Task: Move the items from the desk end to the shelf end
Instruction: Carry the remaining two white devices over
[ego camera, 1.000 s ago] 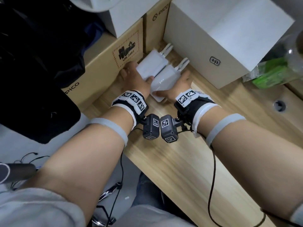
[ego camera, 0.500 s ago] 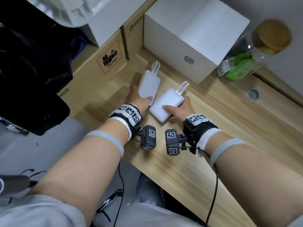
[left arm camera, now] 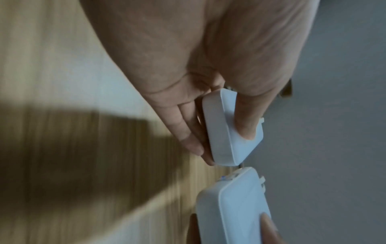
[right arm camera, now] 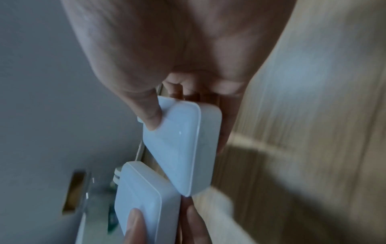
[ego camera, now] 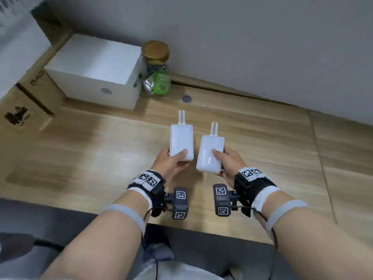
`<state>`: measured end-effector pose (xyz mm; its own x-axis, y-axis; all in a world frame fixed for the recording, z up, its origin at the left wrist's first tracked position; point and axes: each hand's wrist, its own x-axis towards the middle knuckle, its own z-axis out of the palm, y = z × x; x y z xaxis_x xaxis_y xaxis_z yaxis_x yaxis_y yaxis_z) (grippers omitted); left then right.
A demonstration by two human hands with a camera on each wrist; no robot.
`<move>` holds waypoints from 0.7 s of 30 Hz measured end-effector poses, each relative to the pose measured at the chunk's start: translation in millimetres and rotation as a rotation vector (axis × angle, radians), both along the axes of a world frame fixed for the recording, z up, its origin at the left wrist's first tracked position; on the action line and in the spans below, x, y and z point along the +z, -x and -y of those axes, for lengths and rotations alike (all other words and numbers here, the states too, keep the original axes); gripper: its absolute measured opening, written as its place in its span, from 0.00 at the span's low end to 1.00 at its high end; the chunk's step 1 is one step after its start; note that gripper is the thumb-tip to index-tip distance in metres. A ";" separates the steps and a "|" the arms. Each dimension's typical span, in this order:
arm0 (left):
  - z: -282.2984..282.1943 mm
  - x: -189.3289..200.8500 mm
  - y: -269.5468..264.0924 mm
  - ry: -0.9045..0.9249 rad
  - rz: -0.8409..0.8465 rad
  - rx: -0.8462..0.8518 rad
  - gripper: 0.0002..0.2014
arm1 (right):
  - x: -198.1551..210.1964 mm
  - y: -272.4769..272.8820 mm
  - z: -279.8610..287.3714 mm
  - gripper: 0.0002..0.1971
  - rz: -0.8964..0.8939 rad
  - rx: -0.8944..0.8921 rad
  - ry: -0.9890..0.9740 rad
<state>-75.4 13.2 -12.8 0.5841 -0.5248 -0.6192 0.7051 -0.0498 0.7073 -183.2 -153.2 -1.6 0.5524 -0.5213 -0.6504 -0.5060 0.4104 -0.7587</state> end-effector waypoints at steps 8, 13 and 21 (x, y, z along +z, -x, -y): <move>200.7 37.6 234.4 0.186 0.024 -0.395 0.27 | 61.3 292.4 147.9 0.16 0.079 -0.406 0.004; 300.2 72.3 376.7 0.226 0.067 -0.728 0.31 | 101.2 454.2 213.4 0.16 0.128 -0.671 0.094; 425.2 110.6 521.4 0.270 0.135 -1.028 0.36 | 123.3 616.9 279.6 0.19 0.189 -0.953 0.142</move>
